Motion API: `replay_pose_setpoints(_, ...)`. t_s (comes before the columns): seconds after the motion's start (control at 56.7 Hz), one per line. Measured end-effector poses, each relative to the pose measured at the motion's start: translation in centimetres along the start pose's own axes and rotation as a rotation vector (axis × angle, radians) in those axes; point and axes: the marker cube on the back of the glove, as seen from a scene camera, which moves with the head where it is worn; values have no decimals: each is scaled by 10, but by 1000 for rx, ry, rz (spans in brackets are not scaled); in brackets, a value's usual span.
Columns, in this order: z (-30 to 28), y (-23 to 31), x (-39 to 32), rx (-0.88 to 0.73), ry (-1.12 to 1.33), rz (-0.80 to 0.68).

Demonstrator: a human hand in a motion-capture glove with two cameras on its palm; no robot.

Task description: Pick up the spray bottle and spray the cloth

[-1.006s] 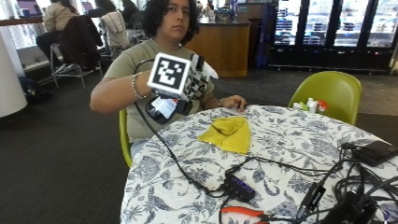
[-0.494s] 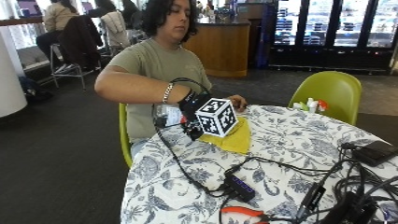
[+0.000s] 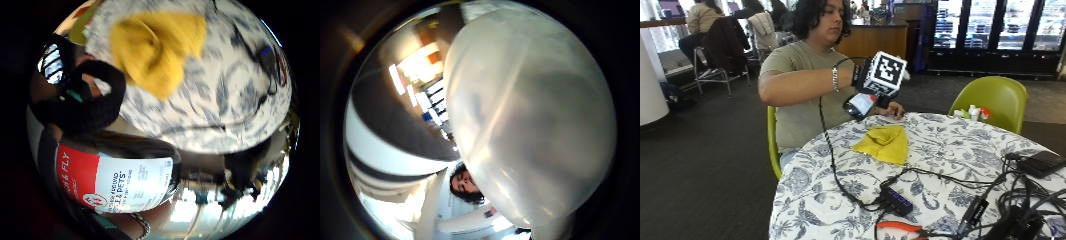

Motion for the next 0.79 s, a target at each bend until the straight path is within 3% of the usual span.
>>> replay_pose_setpoints(0.071, 0, -18, -29, 130, -103, -169)
replay_pose_setpoints(0.194, 17, -60, -68, 199, -301, -517)
replay_pose_setpoints(0.265, 24, -110, -93, 404, -418, -609)
replay_pose_setpoints(0.318, 34, -144, -88, 460, -332, -641)
replay_pose_setpoints(0.371, 33, -173, -103, 541, -418, -680)
replay_pose_setpoints(0.512, 13, -261, -96, 706, -483, -598)
replay_pose_setpoints(0.653, 7, -323, -44, 780, -371, -418)
replay_pose_setpoints(0.794, 21, -325, -30, 650, -394, -441)
